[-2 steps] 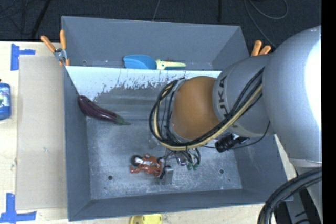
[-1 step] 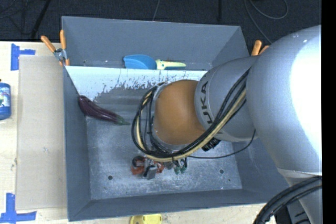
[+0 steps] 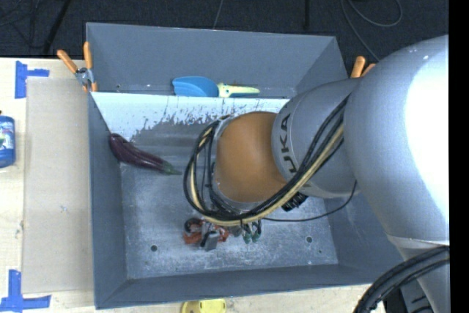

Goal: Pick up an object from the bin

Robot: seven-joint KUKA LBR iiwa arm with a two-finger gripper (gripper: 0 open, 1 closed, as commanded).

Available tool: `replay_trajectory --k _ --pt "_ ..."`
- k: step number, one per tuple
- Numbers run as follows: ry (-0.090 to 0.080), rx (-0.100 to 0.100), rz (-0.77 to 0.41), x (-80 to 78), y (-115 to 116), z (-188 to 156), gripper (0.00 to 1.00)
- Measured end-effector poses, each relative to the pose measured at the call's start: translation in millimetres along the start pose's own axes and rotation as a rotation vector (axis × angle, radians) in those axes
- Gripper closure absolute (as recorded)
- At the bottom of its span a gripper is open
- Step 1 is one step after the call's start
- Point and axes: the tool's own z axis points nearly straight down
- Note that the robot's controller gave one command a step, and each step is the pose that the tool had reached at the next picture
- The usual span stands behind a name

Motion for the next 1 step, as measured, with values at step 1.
replay_trajectory --k 1 --pt "-0.005 0.0 -0.004 -12.2 14.1 -150.8 1.0"
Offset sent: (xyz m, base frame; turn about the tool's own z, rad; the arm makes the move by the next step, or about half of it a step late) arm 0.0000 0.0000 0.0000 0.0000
